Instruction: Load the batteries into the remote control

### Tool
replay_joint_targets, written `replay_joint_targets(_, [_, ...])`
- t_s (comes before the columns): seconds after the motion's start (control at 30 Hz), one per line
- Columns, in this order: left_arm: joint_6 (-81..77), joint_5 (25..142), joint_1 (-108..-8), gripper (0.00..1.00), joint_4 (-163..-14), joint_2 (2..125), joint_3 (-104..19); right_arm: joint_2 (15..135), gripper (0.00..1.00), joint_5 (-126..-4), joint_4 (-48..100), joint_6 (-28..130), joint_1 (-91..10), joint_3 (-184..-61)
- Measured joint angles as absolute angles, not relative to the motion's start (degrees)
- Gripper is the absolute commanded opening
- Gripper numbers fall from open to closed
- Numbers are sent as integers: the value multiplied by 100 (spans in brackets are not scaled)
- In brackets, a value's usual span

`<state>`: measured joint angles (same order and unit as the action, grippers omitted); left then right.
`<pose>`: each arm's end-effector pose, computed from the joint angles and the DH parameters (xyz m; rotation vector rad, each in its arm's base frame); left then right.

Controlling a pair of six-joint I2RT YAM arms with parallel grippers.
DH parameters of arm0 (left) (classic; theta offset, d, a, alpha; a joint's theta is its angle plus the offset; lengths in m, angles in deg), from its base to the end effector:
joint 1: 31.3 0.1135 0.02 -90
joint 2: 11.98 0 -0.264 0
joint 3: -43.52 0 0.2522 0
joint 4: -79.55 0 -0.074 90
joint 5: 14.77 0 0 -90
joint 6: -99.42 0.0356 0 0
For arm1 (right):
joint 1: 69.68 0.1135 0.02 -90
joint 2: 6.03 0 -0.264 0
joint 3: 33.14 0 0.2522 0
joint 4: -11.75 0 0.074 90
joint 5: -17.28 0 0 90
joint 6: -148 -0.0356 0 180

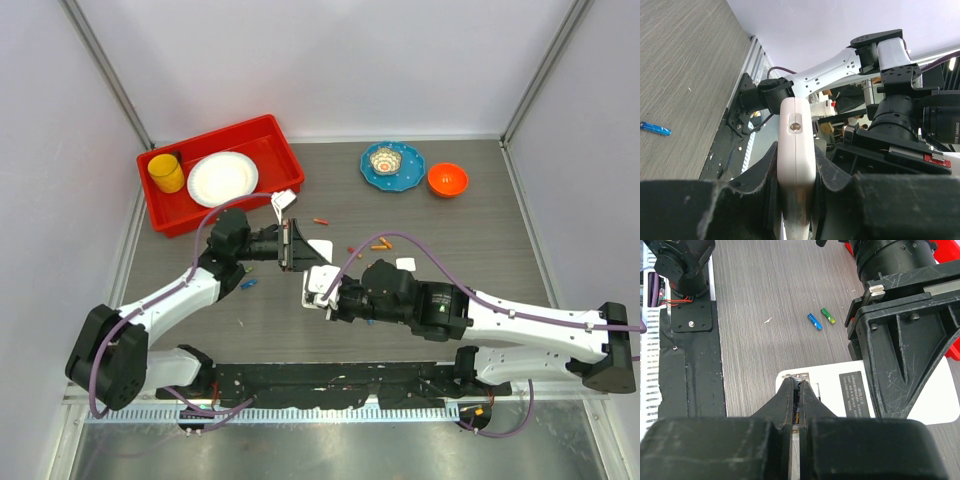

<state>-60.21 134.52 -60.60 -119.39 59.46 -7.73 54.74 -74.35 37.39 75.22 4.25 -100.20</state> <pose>0.2160 -0.1563 0.2747 0.3219 2.0451 -2.0140 0.0688 0.2353 0.3352 -1.3865 1.3866 0.6354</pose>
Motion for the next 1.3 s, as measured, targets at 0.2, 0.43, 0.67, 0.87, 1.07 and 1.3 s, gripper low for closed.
replay_joint_targets(0.2, [-6019,13371,-6060,0,-11935,5895,-773,5518,2,-7518,3866,7546,427,-10114])
replay_joint_targets(0.43, [-6016,13373,-6060,0,-11900,5882,-773,5599,1,-7500,3977,7616,451,-10210])
replay_joint_targets(0.67, [-5955,13436,-6060,0,-11767,5882,-773,5728,1,-7524,4156,7769,547,-10341])
replay_joint_targets(0.87, [-5728,13460,-6062,0,-11365,5882,-859,5846,1,-7633,4329,7876,622,-10442])
replay_joint_targets(1.07, [-5538,13460,-6069,0,-11067,5873,-963,5929,1,-7769,4427,7957,687,-10521])
replay_joint_targets(1.3, [-5328,13458,-6071,0,-10788,5862,-1053,6049,1,-8075,4489,8110,845,-10573])
